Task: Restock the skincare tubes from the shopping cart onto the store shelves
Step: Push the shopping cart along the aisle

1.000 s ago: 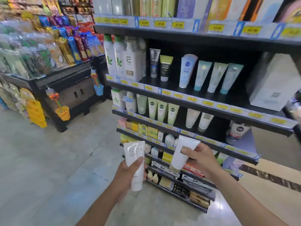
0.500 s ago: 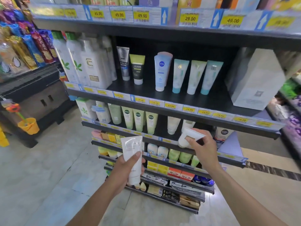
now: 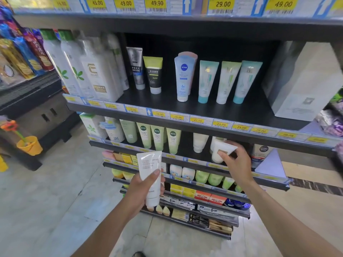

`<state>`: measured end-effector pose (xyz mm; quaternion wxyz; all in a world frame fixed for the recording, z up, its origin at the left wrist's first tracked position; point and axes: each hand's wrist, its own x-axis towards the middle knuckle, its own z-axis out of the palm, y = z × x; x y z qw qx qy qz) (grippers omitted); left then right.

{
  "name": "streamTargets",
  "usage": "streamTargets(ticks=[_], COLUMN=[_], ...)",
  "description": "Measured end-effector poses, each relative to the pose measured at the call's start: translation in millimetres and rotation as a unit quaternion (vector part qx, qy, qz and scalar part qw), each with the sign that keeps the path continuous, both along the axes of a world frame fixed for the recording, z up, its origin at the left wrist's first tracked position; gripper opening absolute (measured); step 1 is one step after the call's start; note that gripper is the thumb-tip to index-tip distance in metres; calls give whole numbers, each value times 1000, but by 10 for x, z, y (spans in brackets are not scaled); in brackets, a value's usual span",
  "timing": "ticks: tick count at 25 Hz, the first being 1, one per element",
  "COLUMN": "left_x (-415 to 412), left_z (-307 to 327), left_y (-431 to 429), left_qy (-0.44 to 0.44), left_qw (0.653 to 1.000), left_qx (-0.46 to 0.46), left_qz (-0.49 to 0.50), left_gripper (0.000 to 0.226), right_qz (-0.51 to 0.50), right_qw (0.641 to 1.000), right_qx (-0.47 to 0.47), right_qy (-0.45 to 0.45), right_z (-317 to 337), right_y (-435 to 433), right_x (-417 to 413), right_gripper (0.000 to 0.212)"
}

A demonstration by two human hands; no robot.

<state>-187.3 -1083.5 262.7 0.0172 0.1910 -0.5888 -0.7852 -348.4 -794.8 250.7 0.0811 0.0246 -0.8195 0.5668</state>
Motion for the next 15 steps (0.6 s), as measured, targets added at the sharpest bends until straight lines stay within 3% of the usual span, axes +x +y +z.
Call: streamTargets(ticks=[3,9,15], left_x=[-22,-48,-43], left_z=[-47,-121,-124], left_y=[-54,-105,-49], left_qy=[-7,-19,-14], left_qw=[1000,1000,1000], left_qx=[-5,-23,-16], left_qz=[1,8,-2], left_gripper=[45,29,42], right_qz=[-7,-13,3], right_qw=[1000,1000,1000], right_qx=[-12,-6,-25], right_qy=[-1,-17,-13], right_z=[-31,-106,-105], right_y=[-6,-26,-30], right_x=[-71,-233,-184], right_gripper=[43,41,43])
